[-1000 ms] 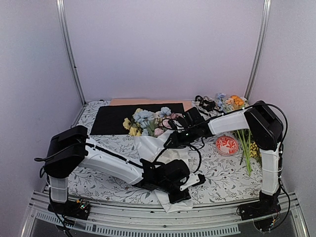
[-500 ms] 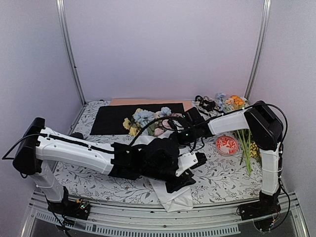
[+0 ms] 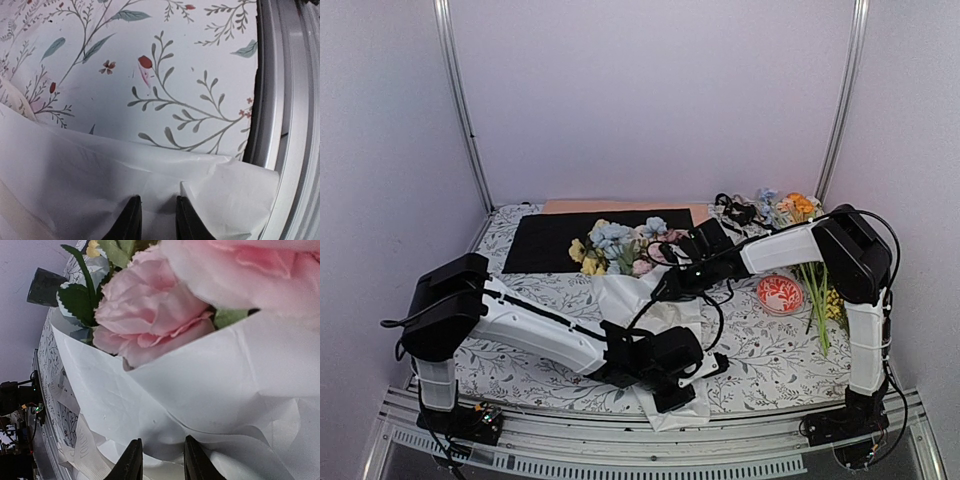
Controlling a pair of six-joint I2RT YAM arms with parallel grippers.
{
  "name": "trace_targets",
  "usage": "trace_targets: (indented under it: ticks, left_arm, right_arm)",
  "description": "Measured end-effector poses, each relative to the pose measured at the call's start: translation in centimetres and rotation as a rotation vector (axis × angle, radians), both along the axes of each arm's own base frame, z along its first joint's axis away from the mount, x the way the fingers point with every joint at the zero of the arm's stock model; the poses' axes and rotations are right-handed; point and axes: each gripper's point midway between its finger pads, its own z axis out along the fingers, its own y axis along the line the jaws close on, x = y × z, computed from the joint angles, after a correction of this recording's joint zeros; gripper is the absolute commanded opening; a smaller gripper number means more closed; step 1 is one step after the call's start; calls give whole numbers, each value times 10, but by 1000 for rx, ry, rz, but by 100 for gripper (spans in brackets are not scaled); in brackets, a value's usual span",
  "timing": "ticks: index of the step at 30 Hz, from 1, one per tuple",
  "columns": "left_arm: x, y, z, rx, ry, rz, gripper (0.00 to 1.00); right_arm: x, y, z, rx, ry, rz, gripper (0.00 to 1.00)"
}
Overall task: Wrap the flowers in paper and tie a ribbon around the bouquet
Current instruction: Cross the ribbon over the folded bouquet.
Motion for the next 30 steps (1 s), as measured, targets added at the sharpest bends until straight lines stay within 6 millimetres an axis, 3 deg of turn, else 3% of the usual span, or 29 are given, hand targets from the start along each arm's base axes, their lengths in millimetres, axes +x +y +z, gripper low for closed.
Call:
trace_targets:
  ticks: [6, 15, 20, 26, 30]
  left_arm:
    - [-1, -1, -1, -8, 4, -4, 25]
    - [-1, -2, -1, -31, 3, -9, 27]
    - [-1, -2, -1, -38, -3, -15, 27]
    - [-1, -2, -1, -44, -5, -17, 27]
    - [-1, -3, -1, -65, -2, -19, 27]
  right_arm:
    - [-2, 6, 10, 20, 1, 44, 32]
    - [-20, 21, 61, 129, 4, 207, 31]
    - [-33, 9, 84, 107, -19, 238, 32]
    - [-56, -15, 92, 47, -17, 249, 41]
    - [-75, -29, 108, 55, -27, 262, 38]
